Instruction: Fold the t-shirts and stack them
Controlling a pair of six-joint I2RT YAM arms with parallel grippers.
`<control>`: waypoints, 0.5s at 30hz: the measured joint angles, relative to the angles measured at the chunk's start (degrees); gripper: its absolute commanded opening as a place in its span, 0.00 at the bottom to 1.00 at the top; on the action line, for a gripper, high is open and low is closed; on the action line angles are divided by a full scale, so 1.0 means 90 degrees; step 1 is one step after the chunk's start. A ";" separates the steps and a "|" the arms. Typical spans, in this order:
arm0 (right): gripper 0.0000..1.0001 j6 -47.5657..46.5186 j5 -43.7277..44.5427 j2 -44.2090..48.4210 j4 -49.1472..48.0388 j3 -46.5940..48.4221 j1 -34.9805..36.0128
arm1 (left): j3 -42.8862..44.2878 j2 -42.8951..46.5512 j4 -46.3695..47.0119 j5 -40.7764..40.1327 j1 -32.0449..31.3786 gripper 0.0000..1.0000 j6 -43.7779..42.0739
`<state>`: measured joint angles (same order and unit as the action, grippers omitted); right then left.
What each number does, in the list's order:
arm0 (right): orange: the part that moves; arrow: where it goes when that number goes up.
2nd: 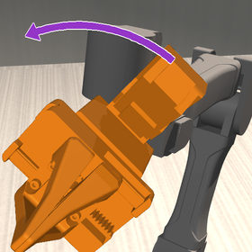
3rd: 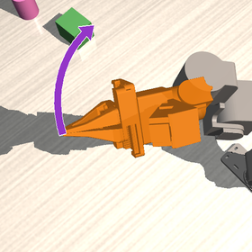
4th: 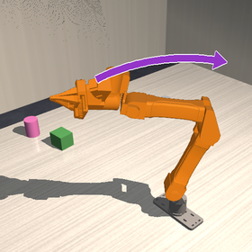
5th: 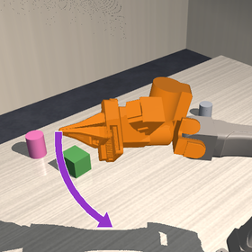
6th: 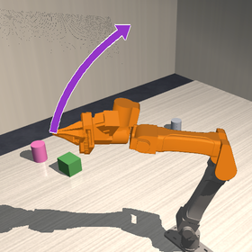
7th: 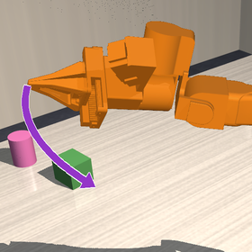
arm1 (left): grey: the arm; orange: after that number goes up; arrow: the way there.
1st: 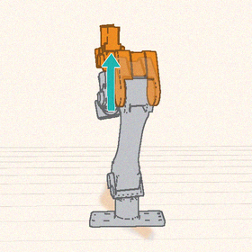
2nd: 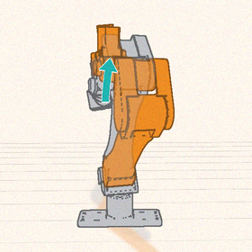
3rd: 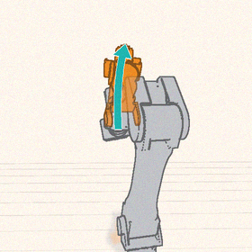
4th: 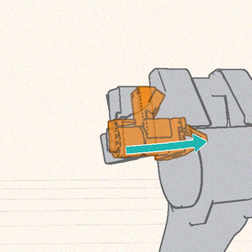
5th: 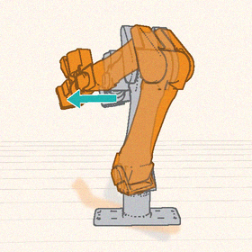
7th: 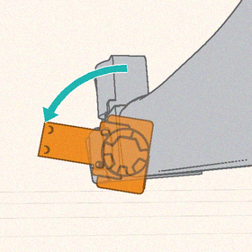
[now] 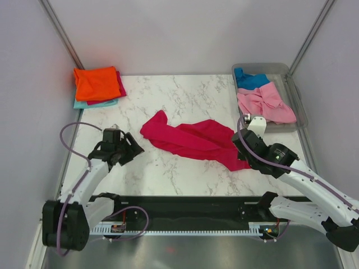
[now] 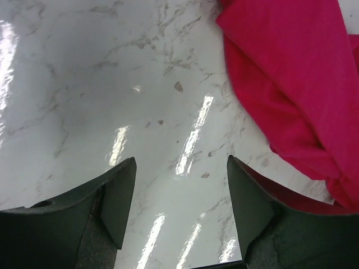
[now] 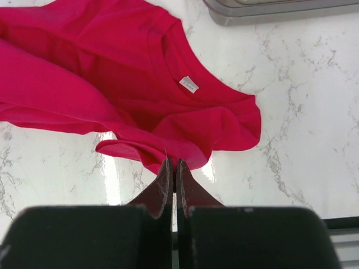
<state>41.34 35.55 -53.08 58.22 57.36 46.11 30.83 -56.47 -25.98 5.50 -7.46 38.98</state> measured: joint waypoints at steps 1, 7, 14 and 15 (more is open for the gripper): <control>0.00 -0.0002 -0.0053 -0.0019 -0.0053 -0.0046 0.0000 | 0.0000 -0.0204 0.0253 0.0134 0.0049 0.72 0.0036; 0.00 -0.0061 -0.0192 -0.0087 -0.0364 -0.0296 0.0000 | -0.0041 -0.1758 0.2341 0.0886 0.0117 0.65 0.0559; 0.00 -0.0194 -0.0143 -0.0119 -0.0556 -0.0393 0.0000 | -0.0287 -0.2591 0.4058 0.0954 0.0199 0.54 0.1309; 0.00 -0.0214 -0.0134 -0.0134 -0.0563 -0.0398 0.0000 | -0.0345 -0.2647 0.4223 0.0954 0.0204 0.51 0.1404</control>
<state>39.42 34.35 -54.28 53.15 53.78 46.11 27.73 -80.29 12.03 14.09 -5.63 51.62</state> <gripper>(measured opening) 0.011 0.555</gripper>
